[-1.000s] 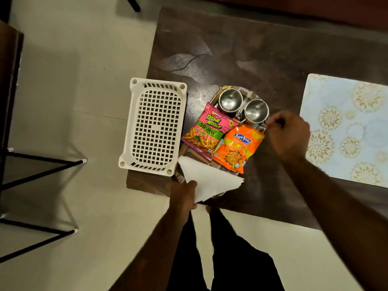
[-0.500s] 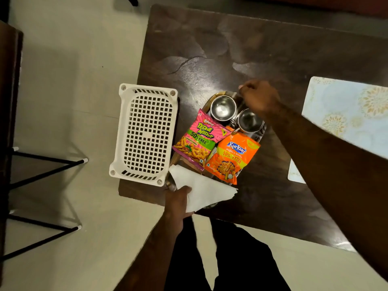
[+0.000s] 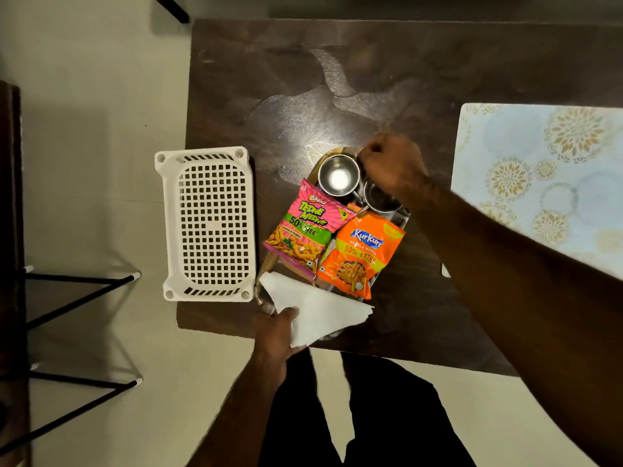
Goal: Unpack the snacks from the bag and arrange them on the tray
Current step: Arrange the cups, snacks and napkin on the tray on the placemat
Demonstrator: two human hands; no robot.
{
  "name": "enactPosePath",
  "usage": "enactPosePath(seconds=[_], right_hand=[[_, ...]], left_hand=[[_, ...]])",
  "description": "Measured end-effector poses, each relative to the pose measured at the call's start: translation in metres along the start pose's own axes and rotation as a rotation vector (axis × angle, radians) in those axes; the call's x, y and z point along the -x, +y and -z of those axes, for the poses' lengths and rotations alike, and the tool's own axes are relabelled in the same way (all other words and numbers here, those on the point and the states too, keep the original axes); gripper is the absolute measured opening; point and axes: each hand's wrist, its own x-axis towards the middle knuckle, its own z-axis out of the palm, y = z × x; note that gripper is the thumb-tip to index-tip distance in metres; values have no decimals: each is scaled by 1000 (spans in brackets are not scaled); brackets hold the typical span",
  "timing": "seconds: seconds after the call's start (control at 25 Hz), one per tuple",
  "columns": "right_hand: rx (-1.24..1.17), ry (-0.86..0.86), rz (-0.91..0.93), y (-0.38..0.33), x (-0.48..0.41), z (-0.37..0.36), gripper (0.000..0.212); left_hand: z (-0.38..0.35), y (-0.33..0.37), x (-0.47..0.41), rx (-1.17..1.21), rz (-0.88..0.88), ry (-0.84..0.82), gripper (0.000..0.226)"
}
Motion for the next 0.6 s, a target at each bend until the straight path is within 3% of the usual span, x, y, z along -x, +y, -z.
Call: enactPosePath(seconds=[0.28,0.52,0.6], right_hand=[[-102,48,-149,48,41,32,45],[-354,238,-377,111,119,86,39],[-434,287,-412,134,139,105,36]], left_hand=[[-7,-13,16,-132,-100,-9,43],[-10,6,58,-323,-372,-73,53],[-20,15,72,-410,-475,-93,46]])
